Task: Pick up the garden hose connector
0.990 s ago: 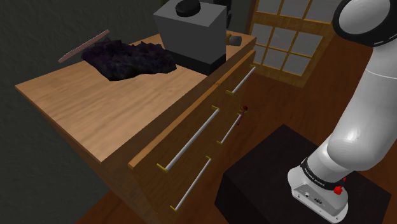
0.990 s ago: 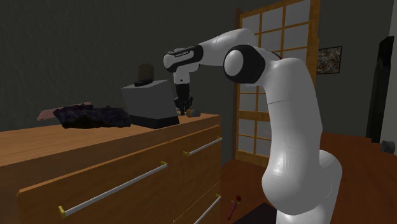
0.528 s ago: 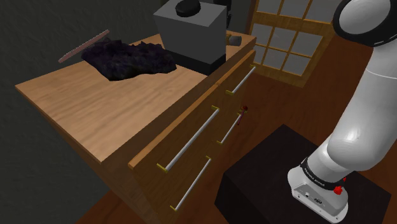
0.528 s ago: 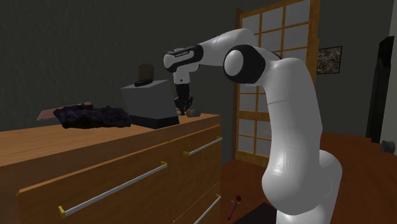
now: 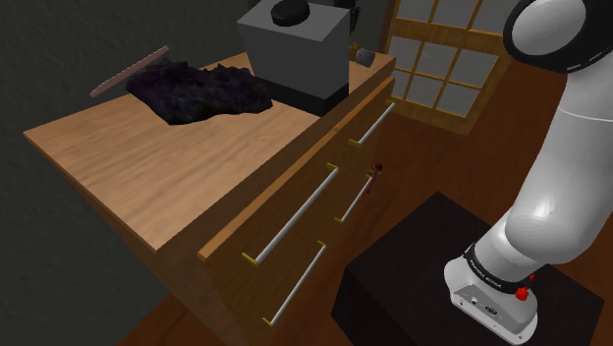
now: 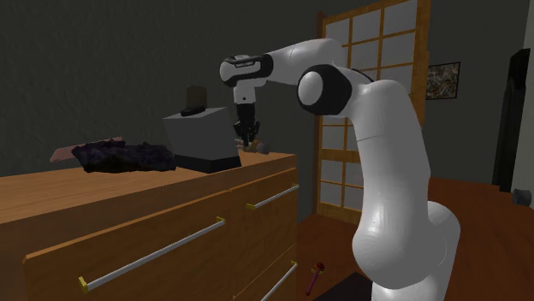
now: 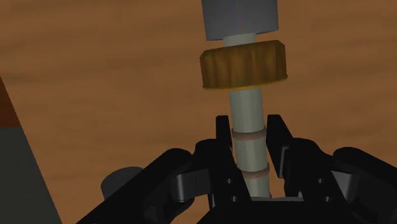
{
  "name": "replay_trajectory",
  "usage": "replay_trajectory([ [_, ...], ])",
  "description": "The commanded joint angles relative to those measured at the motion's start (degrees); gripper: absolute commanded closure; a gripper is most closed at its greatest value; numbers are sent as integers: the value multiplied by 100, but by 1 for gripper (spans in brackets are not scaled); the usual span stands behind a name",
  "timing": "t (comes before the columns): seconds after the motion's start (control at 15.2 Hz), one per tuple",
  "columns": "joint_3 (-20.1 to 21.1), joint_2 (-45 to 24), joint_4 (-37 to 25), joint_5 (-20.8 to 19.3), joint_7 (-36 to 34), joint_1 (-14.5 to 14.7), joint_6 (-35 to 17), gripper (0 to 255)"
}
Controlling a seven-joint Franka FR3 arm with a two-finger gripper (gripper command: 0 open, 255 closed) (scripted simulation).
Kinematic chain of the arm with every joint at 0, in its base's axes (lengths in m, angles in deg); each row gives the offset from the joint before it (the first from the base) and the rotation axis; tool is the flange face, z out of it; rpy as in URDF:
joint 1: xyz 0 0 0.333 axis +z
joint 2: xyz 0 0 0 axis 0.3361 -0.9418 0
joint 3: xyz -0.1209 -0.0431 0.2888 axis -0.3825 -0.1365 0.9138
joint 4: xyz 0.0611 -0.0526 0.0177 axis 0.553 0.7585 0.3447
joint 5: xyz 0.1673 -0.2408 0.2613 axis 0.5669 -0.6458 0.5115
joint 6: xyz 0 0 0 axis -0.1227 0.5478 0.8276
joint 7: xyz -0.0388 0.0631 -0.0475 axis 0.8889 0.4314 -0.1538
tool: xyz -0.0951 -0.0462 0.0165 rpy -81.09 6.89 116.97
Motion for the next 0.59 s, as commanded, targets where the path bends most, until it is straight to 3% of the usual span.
replay_trajectory([
  [0.0,4,-87,-292,-6,3,14,208,255],
  [0.4,0,-480,-1383,-32,54,43,904,255],
  [0.53,-1,-492,-1414,-32,55,44,923,255],
])
